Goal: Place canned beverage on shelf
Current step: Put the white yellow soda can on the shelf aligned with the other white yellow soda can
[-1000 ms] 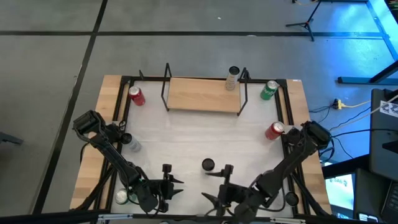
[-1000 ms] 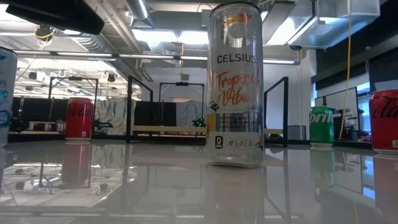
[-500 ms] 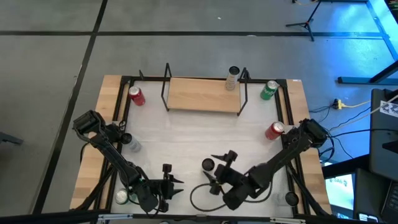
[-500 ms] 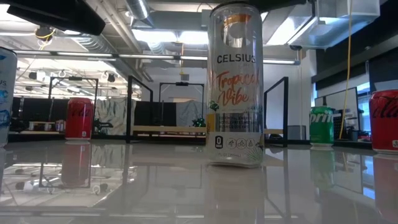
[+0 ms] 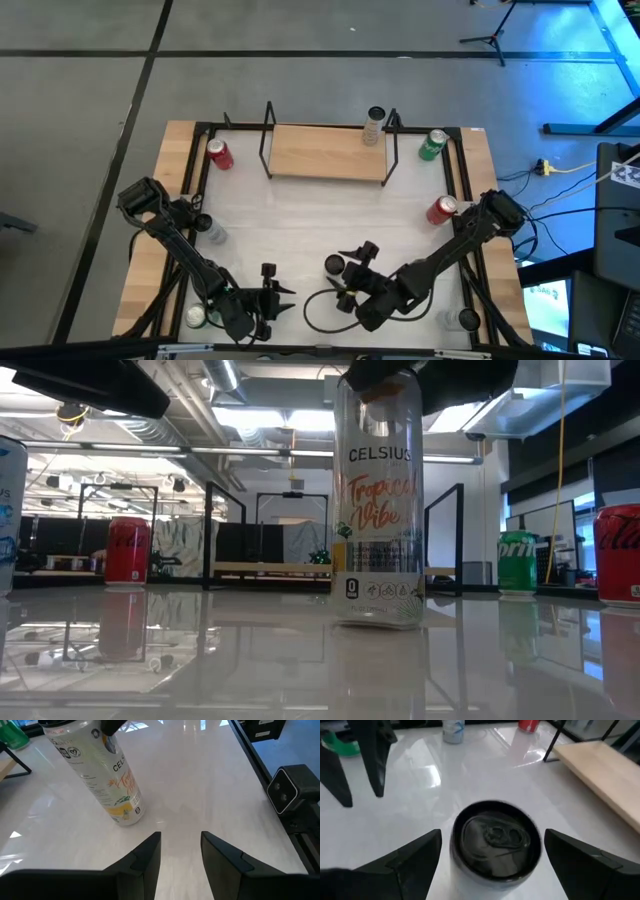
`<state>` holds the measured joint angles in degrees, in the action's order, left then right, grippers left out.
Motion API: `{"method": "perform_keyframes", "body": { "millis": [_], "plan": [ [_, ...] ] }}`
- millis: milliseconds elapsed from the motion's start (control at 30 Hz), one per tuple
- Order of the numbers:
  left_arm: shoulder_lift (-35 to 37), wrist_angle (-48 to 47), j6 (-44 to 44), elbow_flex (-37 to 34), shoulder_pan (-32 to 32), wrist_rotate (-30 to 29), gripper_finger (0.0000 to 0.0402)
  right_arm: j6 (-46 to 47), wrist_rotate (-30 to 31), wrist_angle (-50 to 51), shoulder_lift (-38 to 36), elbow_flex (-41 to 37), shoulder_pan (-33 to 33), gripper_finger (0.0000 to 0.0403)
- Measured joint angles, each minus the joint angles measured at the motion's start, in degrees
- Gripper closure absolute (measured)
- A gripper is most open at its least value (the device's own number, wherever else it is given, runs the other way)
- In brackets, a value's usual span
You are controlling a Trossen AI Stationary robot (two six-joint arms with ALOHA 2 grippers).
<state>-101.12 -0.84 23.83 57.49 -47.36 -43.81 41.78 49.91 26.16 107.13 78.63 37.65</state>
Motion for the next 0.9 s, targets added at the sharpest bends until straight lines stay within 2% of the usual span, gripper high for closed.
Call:
{"method": "perform_keyframes", "body": {
  "millis": [367,467,600,633,900],
  "plan": [
    [0.0,0.0,0.0,0.0,0.6,0.0,0.0271,-0.5,-0.9,-1.0,1.1,0.0,-1.4,0.0059],
    [0.0,0.0,0.0,0.0,0.6,0.0,0.0271,-1.7,-0.5,-1.1,1.3,0.0,-1.3,0.0088],
    [0.0,0.0,0.0,0.0,0.6,0.0,0.0271,-2.9,-0.6,-1.3,1.2,0.0,-1.3,0.0158],
    [0.0,0.0,0.0,0.0,0.6,0.0,0.0271,-3.2,-0.5,-1.3,1.3,0.0,-1.3,0.0165],
    [0.0,0.0,-0.4,0.0,0.6,-0.6,0.0271,-7.3,-1.5,1.7,-2.0,-0.1,-1.3,0.0165]
  ]
}}
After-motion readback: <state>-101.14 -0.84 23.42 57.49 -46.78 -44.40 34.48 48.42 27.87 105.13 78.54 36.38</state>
